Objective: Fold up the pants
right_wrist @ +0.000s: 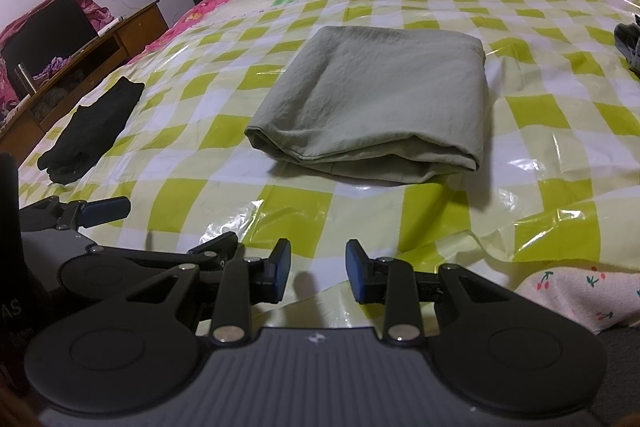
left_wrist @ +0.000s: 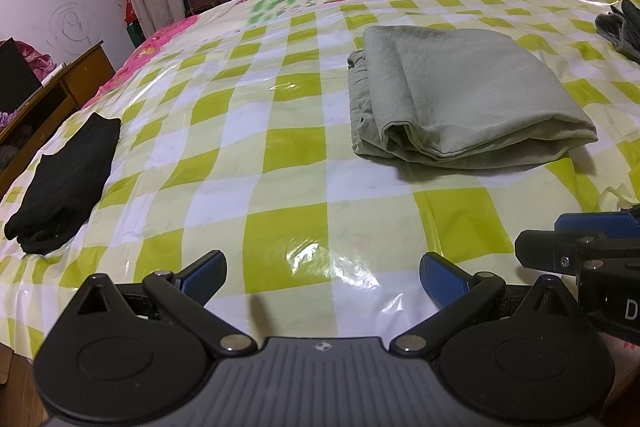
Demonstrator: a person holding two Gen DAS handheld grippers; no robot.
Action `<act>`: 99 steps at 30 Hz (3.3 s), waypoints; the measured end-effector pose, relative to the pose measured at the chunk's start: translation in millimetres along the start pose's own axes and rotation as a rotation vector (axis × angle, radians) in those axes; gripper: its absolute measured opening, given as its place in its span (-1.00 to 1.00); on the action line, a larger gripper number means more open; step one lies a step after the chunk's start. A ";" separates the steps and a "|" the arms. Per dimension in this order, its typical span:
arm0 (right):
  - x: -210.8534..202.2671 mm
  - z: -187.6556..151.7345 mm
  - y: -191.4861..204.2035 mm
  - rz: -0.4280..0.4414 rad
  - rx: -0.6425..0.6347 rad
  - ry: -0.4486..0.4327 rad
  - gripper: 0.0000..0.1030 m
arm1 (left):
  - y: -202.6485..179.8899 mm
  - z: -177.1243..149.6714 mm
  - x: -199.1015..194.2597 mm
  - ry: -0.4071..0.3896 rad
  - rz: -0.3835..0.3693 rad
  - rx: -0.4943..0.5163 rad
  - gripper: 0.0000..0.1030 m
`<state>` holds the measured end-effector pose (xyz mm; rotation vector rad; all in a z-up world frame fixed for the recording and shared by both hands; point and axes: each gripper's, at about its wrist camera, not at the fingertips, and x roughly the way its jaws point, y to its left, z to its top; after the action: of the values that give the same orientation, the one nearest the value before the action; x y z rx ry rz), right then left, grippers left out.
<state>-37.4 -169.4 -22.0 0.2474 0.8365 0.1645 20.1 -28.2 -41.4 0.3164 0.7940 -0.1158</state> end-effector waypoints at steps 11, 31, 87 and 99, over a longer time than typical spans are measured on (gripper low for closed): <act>0.1 0.3 -0.4 0.001 0.000 0.000 -0.39 | -3.1 2.9 -0.7 0.033 0.013 -0.008 1.00; 2.7 -2.2 0.8 0.004 -0.004 0.007 -0.39 | -2.9 7.4 2.5 0.102 0.013 -0.043 1.00; 7.7 -3.6 -0.4 -0.001 -0.020 0.022 -0.39 | -1.9 4.4 5.8 0.099 0.001 -0.065 1.00; 7.7 -3.7 -0.2 -0.001 -0.019 0.021 -0.39 | -1.7 4.8 5.4 0.095 0.003 -0.065 1.00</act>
<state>-35.1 -167.3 -29.9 0.2277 0.8559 0.1745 26.8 -31.3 -42.5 0.2625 0.8894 -0.0725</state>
